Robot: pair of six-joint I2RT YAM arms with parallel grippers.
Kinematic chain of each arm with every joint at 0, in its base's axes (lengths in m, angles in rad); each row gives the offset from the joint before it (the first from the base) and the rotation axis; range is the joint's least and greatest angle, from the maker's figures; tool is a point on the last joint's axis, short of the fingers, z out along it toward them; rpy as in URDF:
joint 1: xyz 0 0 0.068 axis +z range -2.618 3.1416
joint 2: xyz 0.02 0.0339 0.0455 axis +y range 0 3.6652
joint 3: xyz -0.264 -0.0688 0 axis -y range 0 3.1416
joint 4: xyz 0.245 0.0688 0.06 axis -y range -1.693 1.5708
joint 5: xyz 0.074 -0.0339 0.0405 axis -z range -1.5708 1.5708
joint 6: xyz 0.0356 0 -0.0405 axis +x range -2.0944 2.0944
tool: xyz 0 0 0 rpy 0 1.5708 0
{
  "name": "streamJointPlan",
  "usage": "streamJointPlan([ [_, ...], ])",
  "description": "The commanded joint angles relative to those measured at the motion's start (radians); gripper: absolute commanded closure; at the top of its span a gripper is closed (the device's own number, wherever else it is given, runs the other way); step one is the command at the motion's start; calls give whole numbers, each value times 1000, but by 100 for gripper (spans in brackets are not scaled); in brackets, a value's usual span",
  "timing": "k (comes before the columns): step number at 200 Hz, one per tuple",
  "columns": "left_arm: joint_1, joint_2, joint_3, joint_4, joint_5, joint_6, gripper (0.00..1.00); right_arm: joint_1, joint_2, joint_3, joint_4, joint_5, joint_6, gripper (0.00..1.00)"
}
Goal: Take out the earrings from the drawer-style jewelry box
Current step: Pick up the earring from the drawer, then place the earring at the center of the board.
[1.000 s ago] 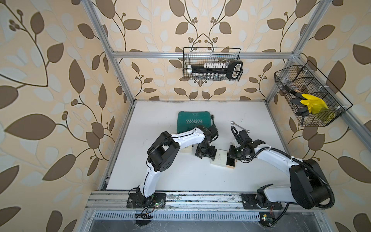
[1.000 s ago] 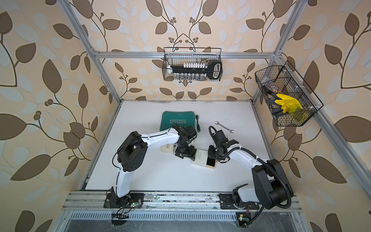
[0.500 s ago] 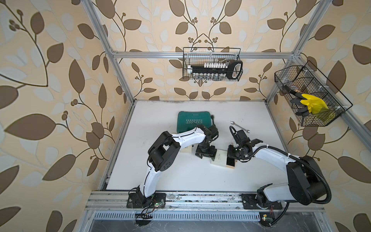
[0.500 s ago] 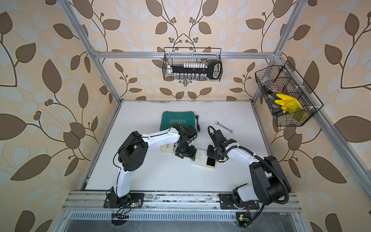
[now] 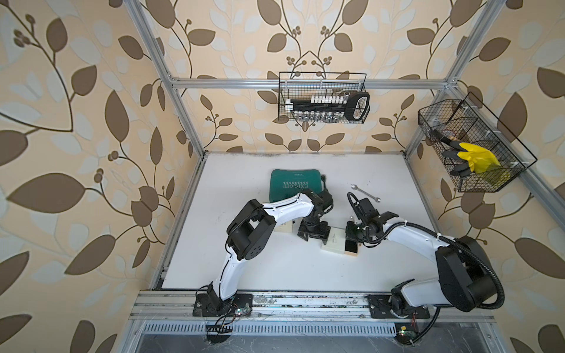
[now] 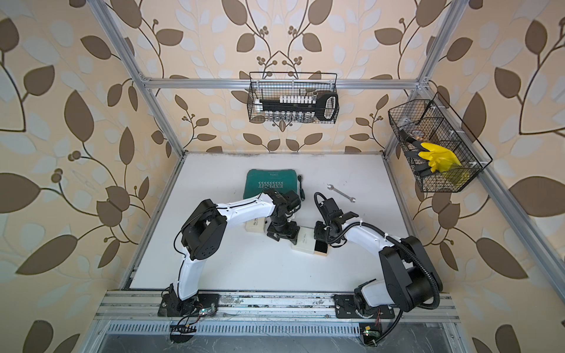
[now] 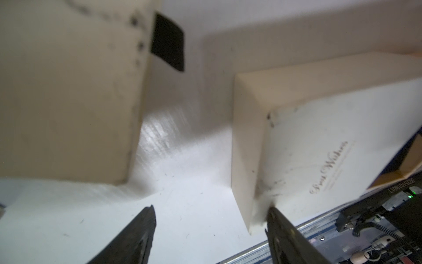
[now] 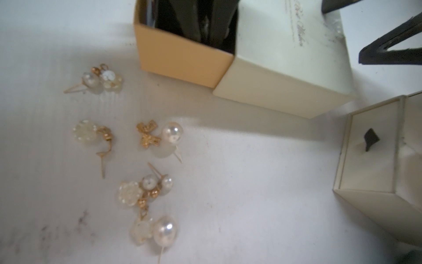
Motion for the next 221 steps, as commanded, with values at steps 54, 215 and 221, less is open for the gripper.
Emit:
streamJointPlan([
  [54, -8, 136, -63, -11, -203, -4, 22, 2, -143, 33, -78, -6, -28, 92],
  [215, -10, 46, -86, 66, -160, 39, 22, -224, -53, 4, -50, 141, -26, 89],
  [221, -11, 43, -81, 73, -149, 41, 22, -224, -48, 4, -50, 141, -25, 88],
])
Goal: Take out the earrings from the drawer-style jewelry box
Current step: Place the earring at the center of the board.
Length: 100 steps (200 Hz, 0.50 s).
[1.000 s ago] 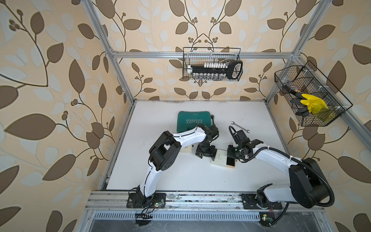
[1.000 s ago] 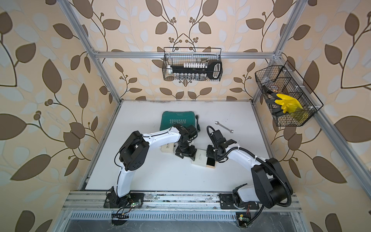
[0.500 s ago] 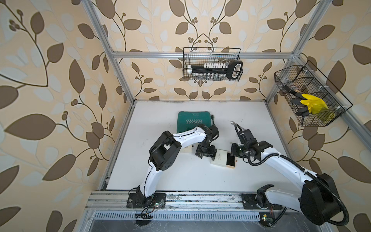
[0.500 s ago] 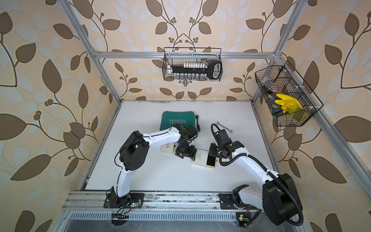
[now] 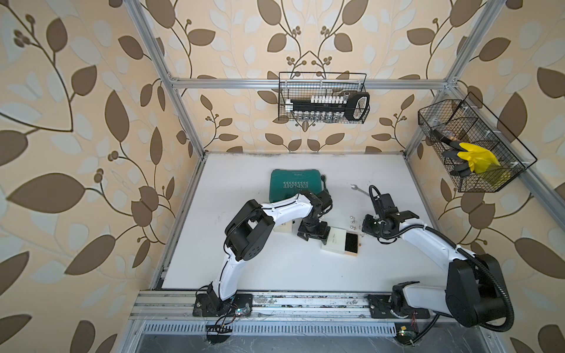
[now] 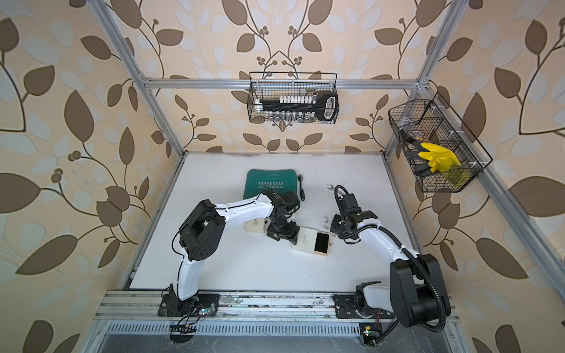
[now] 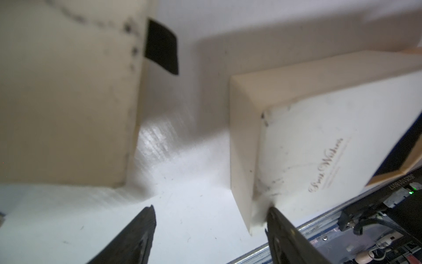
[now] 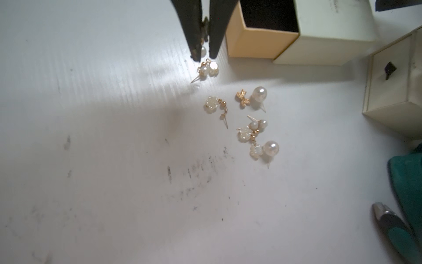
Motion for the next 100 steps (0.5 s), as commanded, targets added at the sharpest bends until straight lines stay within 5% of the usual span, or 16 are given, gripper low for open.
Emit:
streamJointPlan([
  [1, -11, 69, -42, 29, -150, 17, 22, -6, 26, -1, 17, 20, 0, 87],
  [40, -10, 41, -38, 97, -82, 16, 21, -7, 6, -15, 3, 19, -9, 75],
  [100, -10, -3, -104, 211, -18, -19, 21, -4, -45, -107, 3, -99, -15, 72],
])
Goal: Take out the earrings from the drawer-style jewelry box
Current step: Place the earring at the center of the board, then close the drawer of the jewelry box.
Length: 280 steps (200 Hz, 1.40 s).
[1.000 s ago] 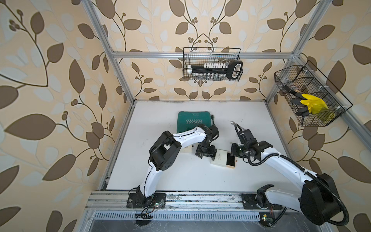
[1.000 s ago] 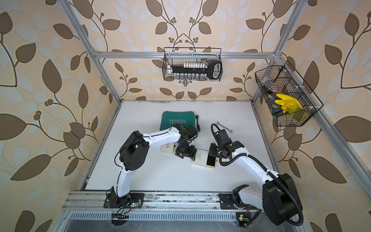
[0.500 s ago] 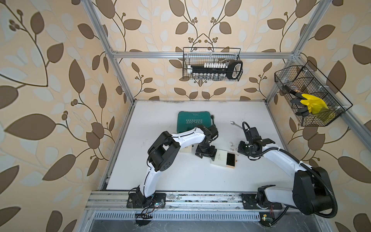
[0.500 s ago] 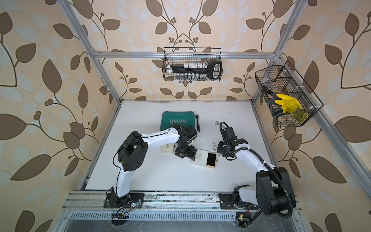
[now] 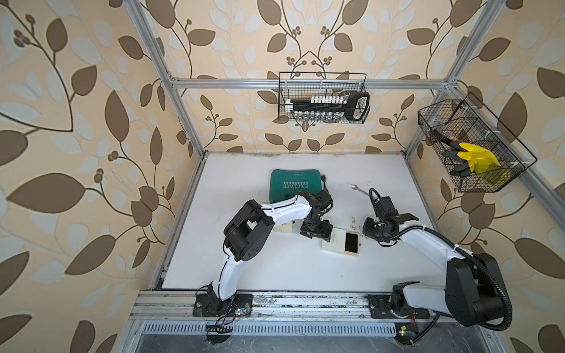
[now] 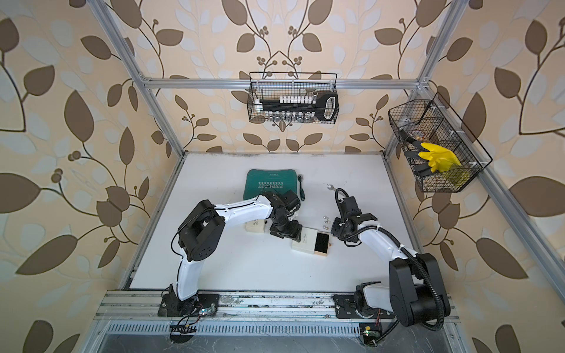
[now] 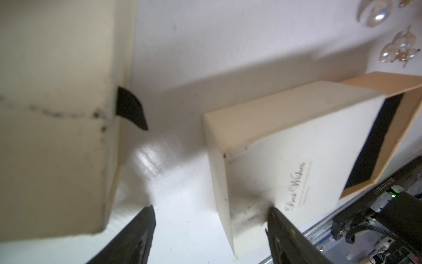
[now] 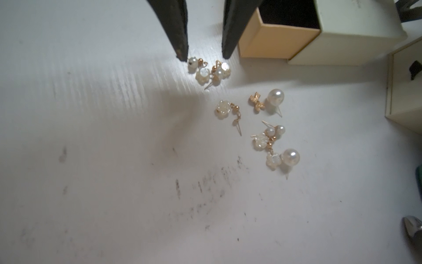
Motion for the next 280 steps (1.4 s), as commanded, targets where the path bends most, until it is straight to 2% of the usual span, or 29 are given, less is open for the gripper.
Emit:
streamJointPlan([
  [1, -11, 20, -47, 50, -42, -24, 21, 0, -11, -52, -8, -73, -11, 72],
  [38, -11, 22, -46, 55, -37, -26, 20, 4, -26, -125, 26, -161, -11, 71],
  [67, -11, 20, -47, 70, -9, -24, 21, 36, -36, -123, 61, -199, -28, 70],
  [128, -35, 5, -55, 103, 49, 2, 18, 247, 49, -17, 96, -185, -60, 70],
  [148, -41, -10, -70, 117, 51, 6, 16, 286, 91, 20, 106, -185, -67, 69],
  [244, -41, -82, -142, 187, 27, -1, 11, 298, 158, 81, 176, -293, -73, 69],
  [280, -43, -109, -164, 231, 43, 11, 4, 298, 161, 76, 183, -305, -74, 69],
])
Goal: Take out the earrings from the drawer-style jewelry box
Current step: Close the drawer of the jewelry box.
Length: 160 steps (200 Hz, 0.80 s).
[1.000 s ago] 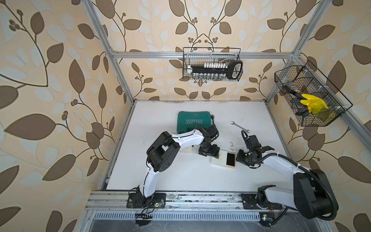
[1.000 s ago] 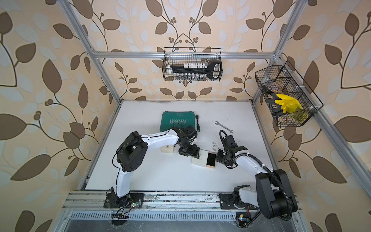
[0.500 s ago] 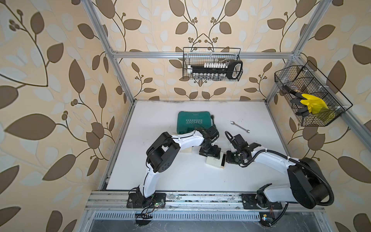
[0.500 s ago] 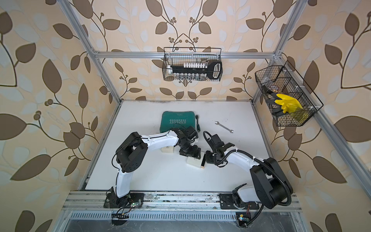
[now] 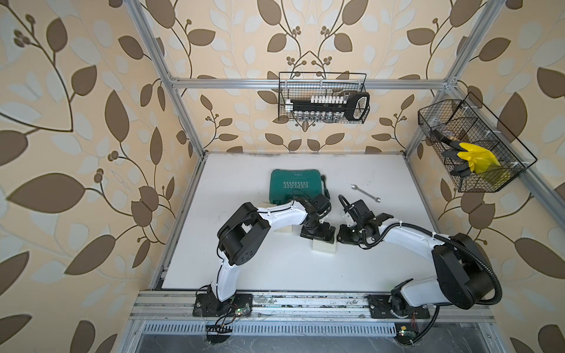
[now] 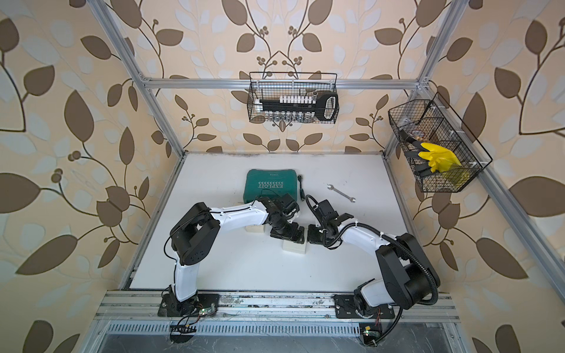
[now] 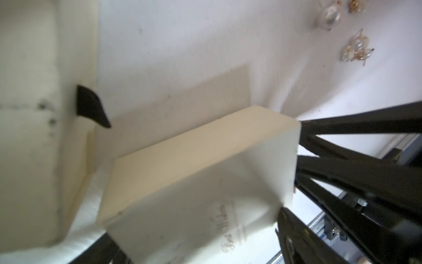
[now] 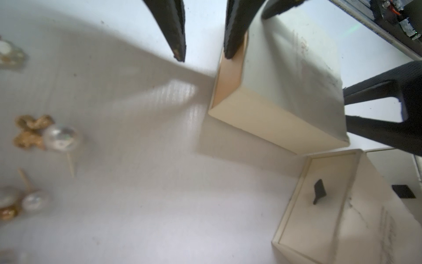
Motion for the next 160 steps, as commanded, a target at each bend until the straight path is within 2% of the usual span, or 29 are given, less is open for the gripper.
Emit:
streamJointPlan([
  [1, -24, -33, -28, 57, 20, 19, 4, 14, 11, 30, 66, -76, -17, 69],
  [53, -25, -18, -9, 41, 31, 30, 1, 14, -6, 26, 73, -78, -20, 69],
  [72, -27, -17, -1, 10, -45, 22, 1, 14, -25, 26, 55, -40, -18, 69],
  [93, -25, -29, -1, -18, -142, 18, 1, 11, -61, 25, 30, 41, -11, 69],
  [126, -27, -80, -35, 11, -213, 10, 1, -4, -146, 22, -12, 178, 0, 69],
  [160, -30, -168, -97, 65, -322, 1, 1, -56, -278, 25, -88, 416, 38, 69],
])
